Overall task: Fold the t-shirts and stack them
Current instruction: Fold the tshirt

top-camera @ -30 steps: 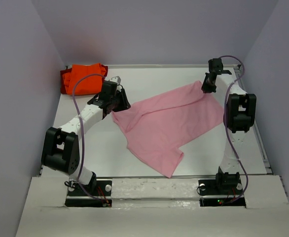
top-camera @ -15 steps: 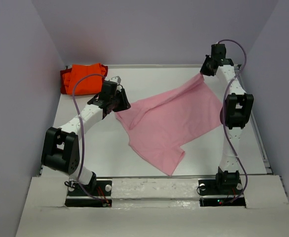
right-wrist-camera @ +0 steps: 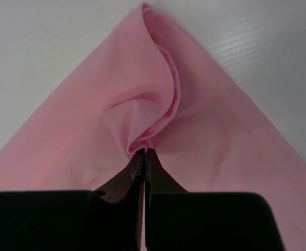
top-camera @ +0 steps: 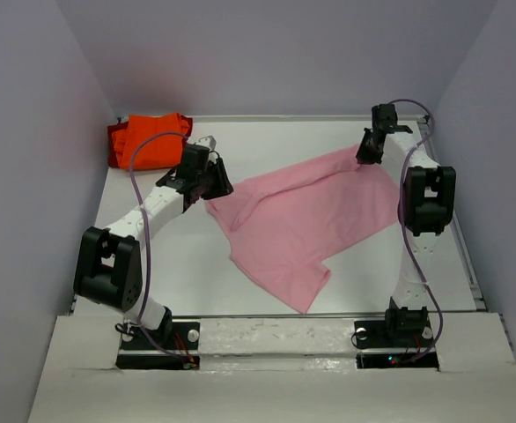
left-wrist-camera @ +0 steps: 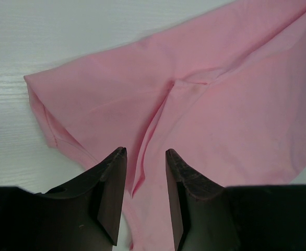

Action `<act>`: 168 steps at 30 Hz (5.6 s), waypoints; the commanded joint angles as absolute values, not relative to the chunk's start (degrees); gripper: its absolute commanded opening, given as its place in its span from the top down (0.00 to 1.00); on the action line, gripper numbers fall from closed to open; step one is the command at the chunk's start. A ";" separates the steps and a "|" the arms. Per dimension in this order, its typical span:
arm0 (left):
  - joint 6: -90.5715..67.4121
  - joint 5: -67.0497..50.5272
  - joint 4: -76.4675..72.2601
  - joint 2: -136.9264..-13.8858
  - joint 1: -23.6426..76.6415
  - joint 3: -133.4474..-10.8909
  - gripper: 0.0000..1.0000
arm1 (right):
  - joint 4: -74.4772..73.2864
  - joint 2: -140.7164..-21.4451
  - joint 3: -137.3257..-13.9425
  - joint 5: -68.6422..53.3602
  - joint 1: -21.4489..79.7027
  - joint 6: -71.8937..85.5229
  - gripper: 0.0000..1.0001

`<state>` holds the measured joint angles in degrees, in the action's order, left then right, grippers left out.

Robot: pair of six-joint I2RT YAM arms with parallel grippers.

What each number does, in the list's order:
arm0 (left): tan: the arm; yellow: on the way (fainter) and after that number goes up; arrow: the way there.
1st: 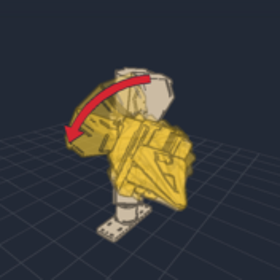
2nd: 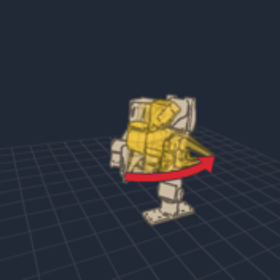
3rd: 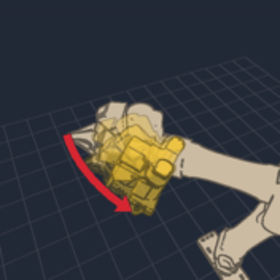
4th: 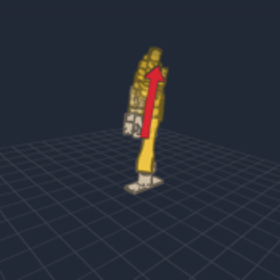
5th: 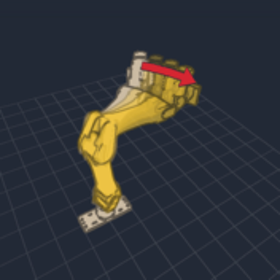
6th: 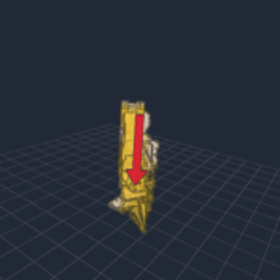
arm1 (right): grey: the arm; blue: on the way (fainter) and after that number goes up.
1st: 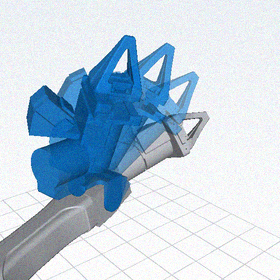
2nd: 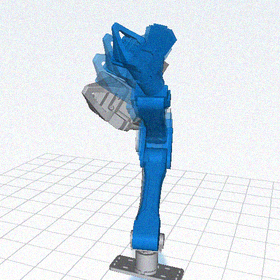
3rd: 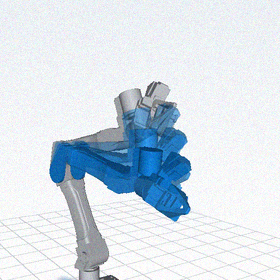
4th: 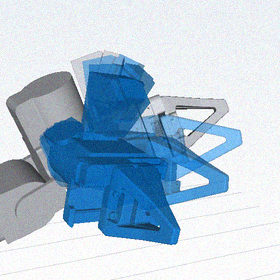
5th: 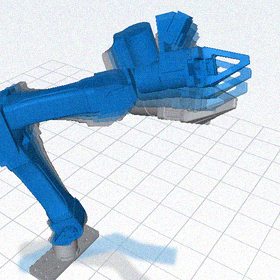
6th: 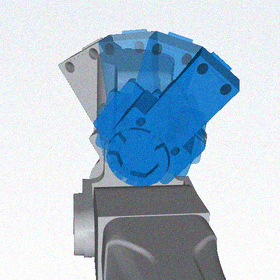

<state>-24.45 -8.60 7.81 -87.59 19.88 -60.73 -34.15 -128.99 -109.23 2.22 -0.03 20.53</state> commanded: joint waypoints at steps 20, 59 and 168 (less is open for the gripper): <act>-23.73 -10.02 6.15 -85.78 20.57 -60.29 0.55 | -32.25 -116.88 -98.09 20.57 -1.93 19.34 1.00; -31.10 -10.98 6.86 -100.44 20.39 -66.61 0.56 | -27.35 -111.02 -92.65 -8.61 4.22 21.27 0.51; -69.43 14.67 28.74 -61.26 47.11 -29.79 0.51 | -27.95 -85.43 -61.61 19.78 5.80 26.98 0.50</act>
